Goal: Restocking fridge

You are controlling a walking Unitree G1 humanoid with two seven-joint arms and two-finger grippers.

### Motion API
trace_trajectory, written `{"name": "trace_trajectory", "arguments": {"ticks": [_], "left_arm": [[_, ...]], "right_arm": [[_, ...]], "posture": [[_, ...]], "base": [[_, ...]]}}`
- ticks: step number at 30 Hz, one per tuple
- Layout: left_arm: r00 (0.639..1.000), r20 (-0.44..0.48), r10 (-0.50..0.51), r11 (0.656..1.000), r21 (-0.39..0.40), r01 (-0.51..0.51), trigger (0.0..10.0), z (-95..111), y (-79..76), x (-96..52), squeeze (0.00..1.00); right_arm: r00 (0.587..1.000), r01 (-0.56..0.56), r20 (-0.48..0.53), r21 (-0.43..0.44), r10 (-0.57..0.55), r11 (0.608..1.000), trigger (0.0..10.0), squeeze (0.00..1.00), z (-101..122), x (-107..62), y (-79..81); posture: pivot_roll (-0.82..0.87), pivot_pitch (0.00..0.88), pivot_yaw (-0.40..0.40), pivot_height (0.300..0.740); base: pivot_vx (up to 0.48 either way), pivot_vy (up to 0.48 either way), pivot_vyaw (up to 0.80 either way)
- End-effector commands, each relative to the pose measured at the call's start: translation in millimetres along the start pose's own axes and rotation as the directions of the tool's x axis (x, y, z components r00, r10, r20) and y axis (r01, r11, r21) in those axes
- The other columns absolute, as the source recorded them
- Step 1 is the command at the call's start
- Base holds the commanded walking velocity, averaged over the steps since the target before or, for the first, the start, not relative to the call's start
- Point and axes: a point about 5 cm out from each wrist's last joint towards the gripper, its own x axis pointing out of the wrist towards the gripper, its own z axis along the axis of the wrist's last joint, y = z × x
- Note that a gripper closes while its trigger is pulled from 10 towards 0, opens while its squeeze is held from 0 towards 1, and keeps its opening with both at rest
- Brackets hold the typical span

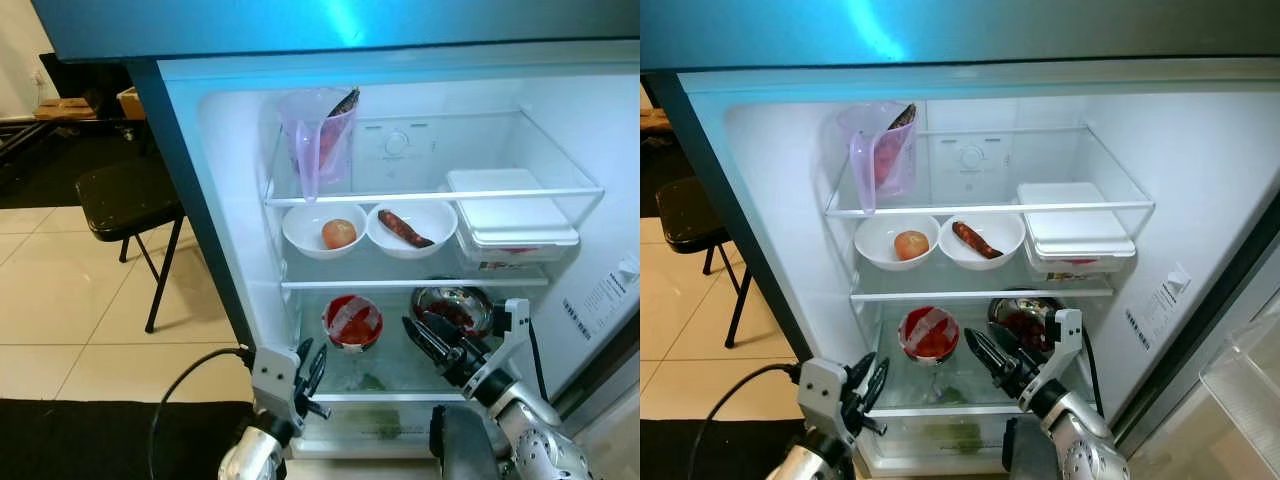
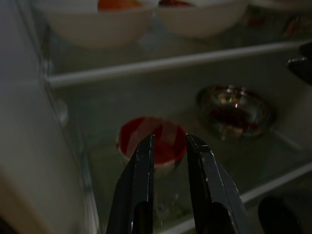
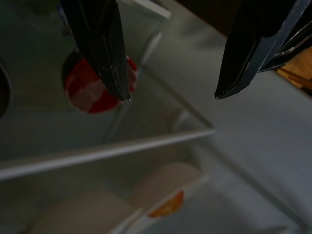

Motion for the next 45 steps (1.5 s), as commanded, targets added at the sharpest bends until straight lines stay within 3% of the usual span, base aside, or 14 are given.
{"name": "trace_trajectory", "arguments": {"ticks": [1,11,15,34,45], "left_arm": [[0.999,-0.027,0.028,0.999,0.02,-0.028,10.0,-5,7.0,-3.0,0.0],[0.999,-0.039,0.038,0.999,0.019,-0.037,10.0,-7,8.6,-3.0,0.0],[0.994,-0.087,0.062,0.997,0.051,-0.058,10.0,-14,10.6,3.9,0.0],[0.995,-0.078,0.067,0.995,0.079,-0.061,10.0,-14,7.4,15.1,0.0],[0.996,-0.065,0.061,0.995,0.087,-0.056,10.0,-13,6.3,16.1,0.0]], "right_arm": [[1.0,0.004,-0.016,-0.01,-0.004,1.0,10.0,0.0,-3,2.8,1.0],[1.0,0.006,-0.022,-0.009,-0.006,1.0,10.0,0.0,-4,3.0,0.9],[0.997,-0.038,-0.068,0.003,0.038,0.999,10.0,0.0,-14,4.2,3.7],[0.994,-0.077,-0.079,-0.011,0.076,0.997,10.0,0.0,-16,6.1,4.7],[0.993,-0.012,-0.114,-0.032,0.009,0.999,10.0,0.0,-22,5.7,-1.8]], "posture": [[-0.02,0.0,0.015,0.476],[-0.02,0.0,0.014,0.476],[-0.02,0.0,0.005,0.496],[-0.03,0.0,0.006,0.551],[-0.03,0.0,0.005,0.581]], "base": [[0.0,0.0,0.0],[0.0,0.0,0.0],[0.0,0.0,0.0],[0.0,0.0,0.0],[0.0,0.0,0.0]]}}
